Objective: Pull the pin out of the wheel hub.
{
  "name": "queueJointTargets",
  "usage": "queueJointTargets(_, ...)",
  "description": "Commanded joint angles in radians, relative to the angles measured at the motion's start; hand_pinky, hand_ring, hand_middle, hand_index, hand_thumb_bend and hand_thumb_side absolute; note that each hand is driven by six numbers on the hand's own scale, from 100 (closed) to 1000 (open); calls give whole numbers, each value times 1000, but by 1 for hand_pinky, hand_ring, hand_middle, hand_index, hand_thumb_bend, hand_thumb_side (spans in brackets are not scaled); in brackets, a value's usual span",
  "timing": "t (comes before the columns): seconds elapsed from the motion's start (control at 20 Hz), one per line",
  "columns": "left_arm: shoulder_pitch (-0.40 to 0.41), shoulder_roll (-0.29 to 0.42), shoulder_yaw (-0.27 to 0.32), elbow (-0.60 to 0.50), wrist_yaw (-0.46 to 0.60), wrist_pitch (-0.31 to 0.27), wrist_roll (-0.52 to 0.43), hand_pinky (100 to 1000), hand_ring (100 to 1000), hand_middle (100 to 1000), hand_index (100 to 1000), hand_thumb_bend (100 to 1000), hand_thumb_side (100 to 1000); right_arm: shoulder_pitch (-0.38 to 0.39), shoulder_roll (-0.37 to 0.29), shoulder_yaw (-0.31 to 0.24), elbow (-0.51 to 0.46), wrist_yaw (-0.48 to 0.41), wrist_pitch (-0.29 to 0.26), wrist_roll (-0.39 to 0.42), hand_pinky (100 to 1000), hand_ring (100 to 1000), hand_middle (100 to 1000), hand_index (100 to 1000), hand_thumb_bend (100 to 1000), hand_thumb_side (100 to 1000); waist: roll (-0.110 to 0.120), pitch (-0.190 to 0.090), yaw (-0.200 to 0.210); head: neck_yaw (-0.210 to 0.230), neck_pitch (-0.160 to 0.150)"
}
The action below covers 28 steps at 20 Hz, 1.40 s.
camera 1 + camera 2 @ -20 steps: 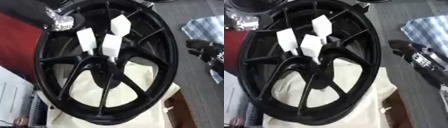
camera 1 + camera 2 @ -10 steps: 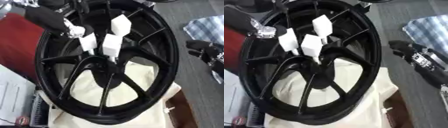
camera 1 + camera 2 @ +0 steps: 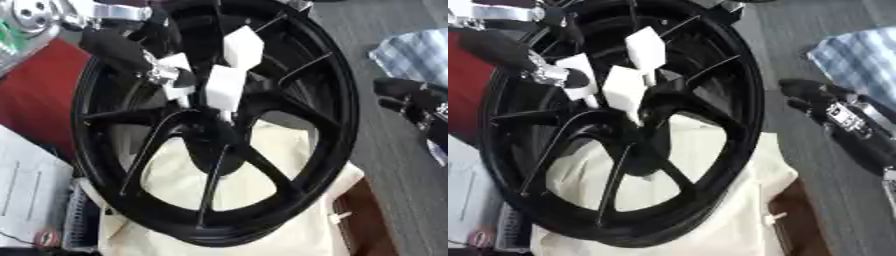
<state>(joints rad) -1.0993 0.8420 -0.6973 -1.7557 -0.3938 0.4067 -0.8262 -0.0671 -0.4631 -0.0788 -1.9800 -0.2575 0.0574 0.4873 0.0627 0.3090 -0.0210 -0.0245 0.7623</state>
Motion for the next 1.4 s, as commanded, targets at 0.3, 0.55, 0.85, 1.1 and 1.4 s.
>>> queueJointTargets(0.3,-18,-5,-12,35,-30,61,-81,905,854,753,849,553,826,-7,-13,-1,-20,4,4,2,1000,998,917,797,100,760,-4,-13,-1,-13,-32)
queueJointTargets(0.55,-34,-24,-6,40,-51,64,-81,880,797,669,786,425,679,-7,-8,0,-20,7,10,4,1000,998,917,797,100,766,-3,-11,-2,-11,-37)
queueJointTargets(0.85,-46,-18,3,-4,-70,77,-81,855,730,569,701,454,601,-4,-3,-1,-20,14,16,2,1000,998,916,797,100,767,-2,-9,0,-10,-37)
queueJointTargets(1.1,-34,-9,-18,4,-103,59,-81,852,730,555,685,493,599,-7,-2,-1,-20,13,17,2,1000,999,916,797,100,767,-3,-7,1,-4,-38)
queueJointTargets(1.4,-32,-14,-21,24,-113,53,-81,839,699,503,639,368,477,-3,1,-1,-20,14,16,2,1000,999,916,797,100,769,-7,-8,-3,-1,-41)
